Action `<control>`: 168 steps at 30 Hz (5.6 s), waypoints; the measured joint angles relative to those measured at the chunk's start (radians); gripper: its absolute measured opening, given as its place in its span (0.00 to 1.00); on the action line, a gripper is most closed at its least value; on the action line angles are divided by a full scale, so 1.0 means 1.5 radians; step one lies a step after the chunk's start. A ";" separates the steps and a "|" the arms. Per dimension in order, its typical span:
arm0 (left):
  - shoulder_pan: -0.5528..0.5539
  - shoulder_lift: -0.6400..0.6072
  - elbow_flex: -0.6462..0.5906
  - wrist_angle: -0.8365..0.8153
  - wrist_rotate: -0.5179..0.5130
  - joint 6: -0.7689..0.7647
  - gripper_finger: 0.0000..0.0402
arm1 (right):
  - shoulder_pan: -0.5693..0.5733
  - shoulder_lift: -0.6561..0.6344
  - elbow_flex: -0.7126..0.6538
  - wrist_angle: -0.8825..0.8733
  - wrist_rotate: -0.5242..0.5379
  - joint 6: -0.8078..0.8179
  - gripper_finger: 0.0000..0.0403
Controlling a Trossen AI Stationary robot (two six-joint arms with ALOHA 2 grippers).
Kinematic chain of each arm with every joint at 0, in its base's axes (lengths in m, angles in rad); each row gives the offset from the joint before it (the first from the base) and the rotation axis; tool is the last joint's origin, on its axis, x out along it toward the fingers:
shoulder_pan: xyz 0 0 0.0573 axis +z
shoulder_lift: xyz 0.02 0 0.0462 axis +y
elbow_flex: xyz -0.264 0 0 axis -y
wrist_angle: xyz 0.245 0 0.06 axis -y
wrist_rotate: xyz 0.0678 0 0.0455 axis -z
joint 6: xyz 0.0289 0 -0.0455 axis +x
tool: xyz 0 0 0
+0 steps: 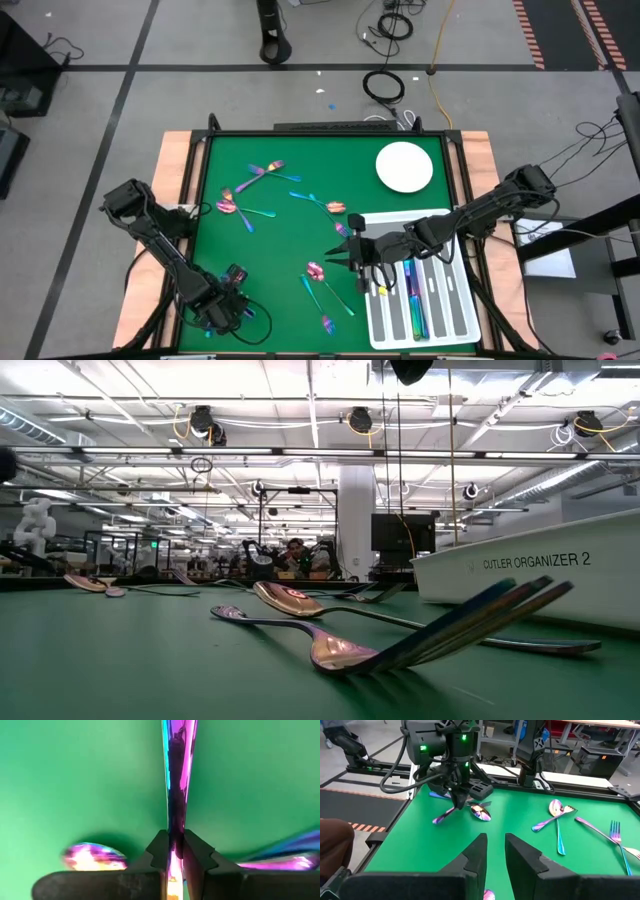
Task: Sort silverware
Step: Put the knife into the utensil organizer
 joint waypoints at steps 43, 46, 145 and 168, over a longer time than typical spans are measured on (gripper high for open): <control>0.166 -0.003 0.181 0.004 -0.674 0.598 0.09 | -0.095 0.089 0.000 0.092 -0.128 0.463 0.25; 0.174 -0.003 0.181 0.011 -0.670 0.612 0.09 | -0.114 0.089 0.000 0.125 -0.171 0.464 0.32; -0.083 -0.149 -0.048 -0.093 -0.873 -0.416 0.37 | 0.116 -0.069 0.057 -0.665 0.207 0.970 0.00; -0.016 -0.152 -0.061 -0.061 -1.036 -0.510 0.37 | 0.394 0.099 0.057 -0.737 0.135 1.480 0.00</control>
